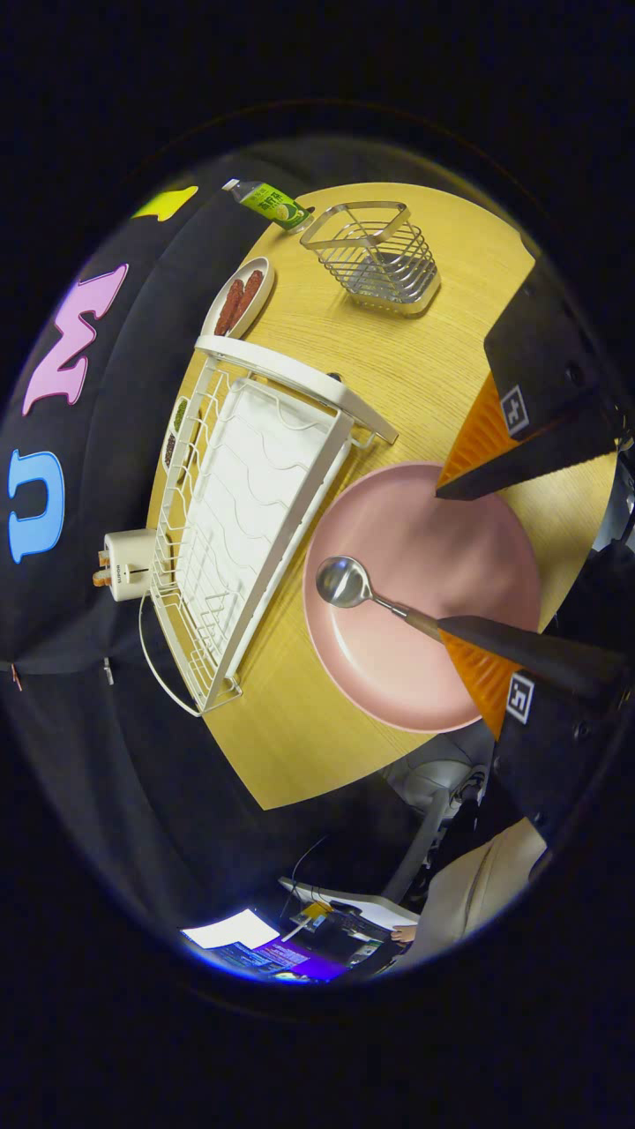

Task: Take the plate from the dish rack, then take the spoon from the basket and place it into the plate.

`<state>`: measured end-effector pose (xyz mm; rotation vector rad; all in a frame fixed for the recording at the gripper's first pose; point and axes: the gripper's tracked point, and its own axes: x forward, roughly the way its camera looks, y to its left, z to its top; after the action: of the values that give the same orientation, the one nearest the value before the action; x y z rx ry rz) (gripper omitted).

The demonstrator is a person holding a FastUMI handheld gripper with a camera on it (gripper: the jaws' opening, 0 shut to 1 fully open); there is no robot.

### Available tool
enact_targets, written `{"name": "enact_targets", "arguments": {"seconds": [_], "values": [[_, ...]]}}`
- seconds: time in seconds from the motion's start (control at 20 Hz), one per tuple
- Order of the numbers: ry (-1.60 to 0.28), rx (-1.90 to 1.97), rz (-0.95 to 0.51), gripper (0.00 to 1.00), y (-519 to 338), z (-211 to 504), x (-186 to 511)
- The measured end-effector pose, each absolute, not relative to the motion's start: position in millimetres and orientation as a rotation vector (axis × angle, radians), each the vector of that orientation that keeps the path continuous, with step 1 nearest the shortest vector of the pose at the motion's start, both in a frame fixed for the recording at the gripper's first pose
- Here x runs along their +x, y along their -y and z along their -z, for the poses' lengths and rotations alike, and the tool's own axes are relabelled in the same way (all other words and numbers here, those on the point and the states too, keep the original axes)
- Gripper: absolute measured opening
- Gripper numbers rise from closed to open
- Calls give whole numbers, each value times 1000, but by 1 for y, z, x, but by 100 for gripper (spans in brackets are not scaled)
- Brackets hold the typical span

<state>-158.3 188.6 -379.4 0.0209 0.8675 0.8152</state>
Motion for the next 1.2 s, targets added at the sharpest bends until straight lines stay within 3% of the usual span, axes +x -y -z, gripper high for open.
{"name": "enact_targets", "arguments": {"seconds": [0.1, 0.15, 0.55, 1.2], "values": [[-867, 19, -815, 98, -187, 378, -160], [-865, 22, -815, 100, -187, 377, -160], [-731, 77, -759, 99, -171, 316, -135], [-319, 99, -450, 98, -63, 139, -23]]}}
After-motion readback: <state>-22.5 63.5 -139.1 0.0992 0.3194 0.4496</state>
